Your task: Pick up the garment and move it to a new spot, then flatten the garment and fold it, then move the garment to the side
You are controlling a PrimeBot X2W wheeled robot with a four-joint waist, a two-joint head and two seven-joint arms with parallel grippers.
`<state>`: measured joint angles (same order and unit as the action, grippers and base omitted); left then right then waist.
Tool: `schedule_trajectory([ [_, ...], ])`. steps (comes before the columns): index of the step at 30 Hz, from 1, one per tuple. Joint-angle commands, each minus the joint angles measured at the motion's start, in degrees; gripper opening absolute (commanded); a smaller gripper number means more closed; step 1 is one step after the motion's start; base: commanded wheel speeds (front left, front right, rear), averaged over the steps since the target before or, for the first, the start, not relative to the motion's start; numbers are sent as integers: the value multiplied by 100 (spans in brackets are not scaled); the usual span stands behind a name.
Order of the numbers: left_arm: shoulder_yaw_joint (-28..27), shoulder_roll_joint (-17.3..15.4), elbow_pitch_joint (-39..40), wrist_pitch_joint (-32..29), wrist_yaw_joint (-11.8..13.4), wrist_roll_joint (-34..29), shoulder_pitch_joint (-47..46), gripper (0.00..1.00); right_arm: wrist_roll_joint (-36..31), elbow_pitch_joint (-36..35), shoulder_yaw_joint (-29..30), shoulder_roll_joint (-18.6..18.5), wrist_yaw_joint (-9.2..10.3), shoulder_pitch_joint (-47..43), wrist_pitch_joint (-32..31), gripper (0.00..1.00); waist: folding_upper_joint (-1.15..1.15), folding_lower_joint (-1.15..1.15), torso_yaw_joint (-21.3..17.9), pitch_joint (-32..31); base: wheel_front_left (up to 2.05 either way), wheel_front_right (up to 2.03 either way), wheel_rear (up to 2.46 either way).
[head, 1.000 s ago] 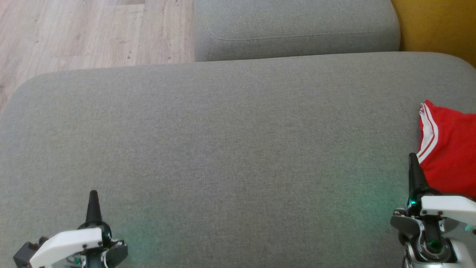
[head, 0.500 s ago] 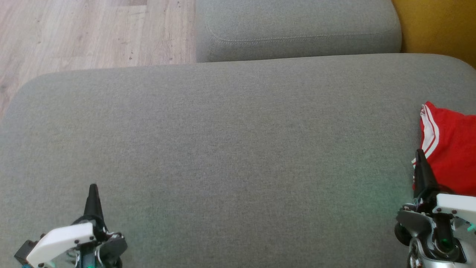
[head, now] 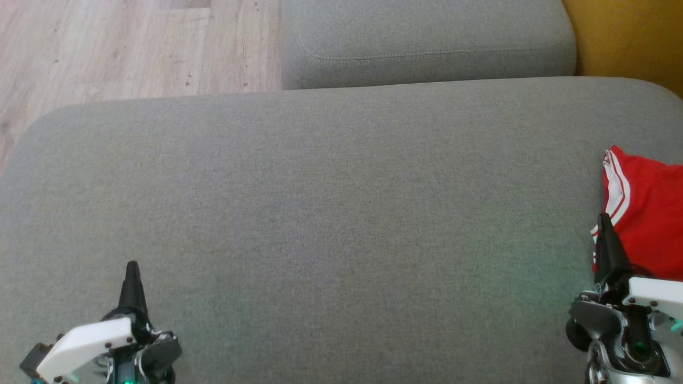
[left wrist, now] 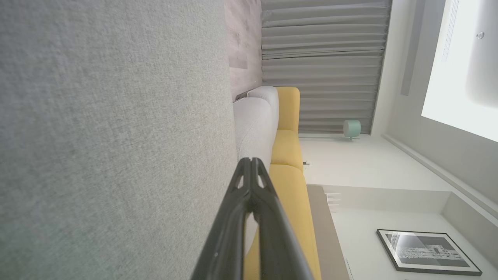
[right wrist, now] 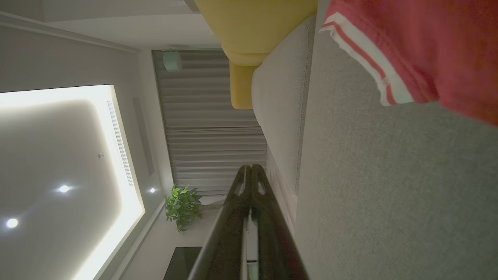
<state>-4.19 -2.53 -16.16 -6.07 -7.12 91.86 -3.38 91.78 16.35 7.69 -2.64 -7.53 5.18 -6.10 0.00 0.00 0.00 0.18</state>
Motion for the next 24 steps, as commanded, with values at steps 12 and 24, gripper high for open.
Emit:
schedule_trajectory([
  [12, -231, -34, 210, -40, -36, 32, -282, 0, 39, -233, -116, -23, 4, 101, -39, 0, 0, 0, 0, 0, 0, 0, 0],
  [24, -231, -34, 210, -40, -36, 32, -282, 0, 39, -233, -117, -23, 4, 101, -38, 0, 0, 0, 0, 0, 0, 0, 0],
])
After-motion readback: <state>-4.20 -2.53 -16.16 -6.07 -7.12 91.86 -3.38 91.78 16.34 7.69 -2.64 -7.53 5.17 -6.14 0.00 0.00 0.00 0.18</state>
